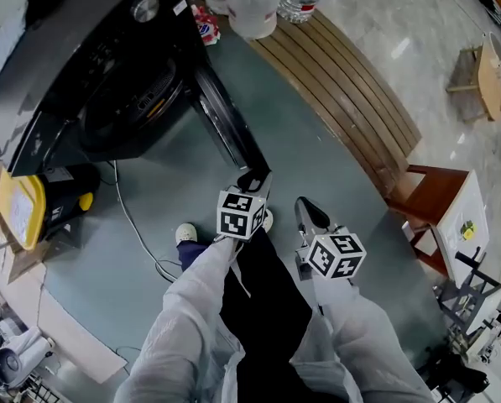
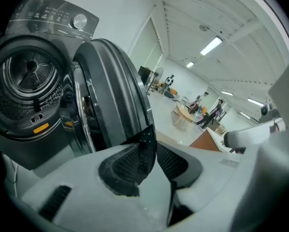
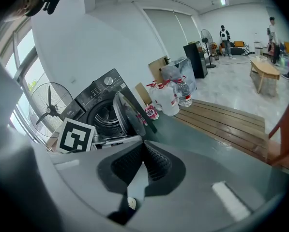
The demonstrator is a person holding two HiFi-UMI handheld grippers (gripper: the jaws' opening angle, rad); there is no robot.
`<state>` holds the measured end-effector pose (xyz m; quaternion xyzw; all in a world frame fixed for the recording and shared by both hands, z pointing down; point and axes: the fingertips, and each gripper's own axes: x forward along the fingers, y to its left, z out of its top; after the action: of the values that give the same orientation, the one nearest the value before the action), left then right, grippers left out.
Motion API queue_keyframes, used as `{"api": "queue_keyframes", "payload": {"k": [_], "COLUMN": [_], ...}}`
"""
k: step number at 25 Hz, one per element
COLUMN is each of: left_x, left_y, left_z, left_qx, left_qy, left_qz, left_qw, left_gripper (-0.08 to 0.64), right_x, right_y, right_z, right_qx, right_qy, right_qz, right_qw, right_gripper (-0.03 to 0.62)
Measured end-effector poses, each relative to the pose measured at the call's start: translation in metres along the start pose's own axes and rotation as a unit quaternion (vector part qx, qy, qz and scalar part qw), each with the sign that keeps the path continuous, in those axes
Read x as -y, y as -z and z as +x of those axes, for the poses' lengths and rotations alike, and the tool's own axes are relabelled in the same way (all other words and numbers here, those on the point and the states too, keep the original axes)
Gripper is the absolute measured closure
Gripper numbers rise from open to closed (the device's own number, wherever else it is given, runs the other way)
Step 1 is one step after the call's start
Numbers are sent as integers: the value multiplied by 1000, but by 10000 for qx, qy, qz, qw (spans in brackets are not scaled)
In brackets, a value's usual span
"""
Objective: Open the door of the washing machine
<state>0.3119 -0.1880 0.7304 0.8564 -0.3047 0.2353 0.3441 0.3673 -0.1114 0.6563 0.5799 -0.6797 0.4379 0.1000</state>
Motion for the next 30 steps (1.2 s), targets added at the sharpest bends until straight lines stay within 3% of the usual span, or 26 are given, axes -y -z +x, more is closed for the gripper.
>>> {"api": "queue_keyframes", "payload": {"k": [7,15,19,24,30], "left_x": [22,55,62,54,53], "left_y": [-17,-34,-45,-74,-113], "left_z": [33,38,0,-73,-185], "left_qx": [39,58,84,410,899], "left_qy": [178,1076,1190,912,610], "left_qz": [-36,-147,-88,48,497], "left_qw": [9998,9941,9928,9950,9928], "left_gripper": [468,422,407,405,422], "right_x": [22,33,18,-11,-82], "right_y": [-9,-28,-44,-68,-107], "right_z": [-17,-38,-52,-74,-100], "right_qx": [95,359,531,747,1028], "right_qy": [175,262,139,-125,-772], "right_qz": [122,284,280,102,-817], "right_qw": [9997,9986,9981,9971,9883], "right_gripper": [581,581,581,581,581]}}
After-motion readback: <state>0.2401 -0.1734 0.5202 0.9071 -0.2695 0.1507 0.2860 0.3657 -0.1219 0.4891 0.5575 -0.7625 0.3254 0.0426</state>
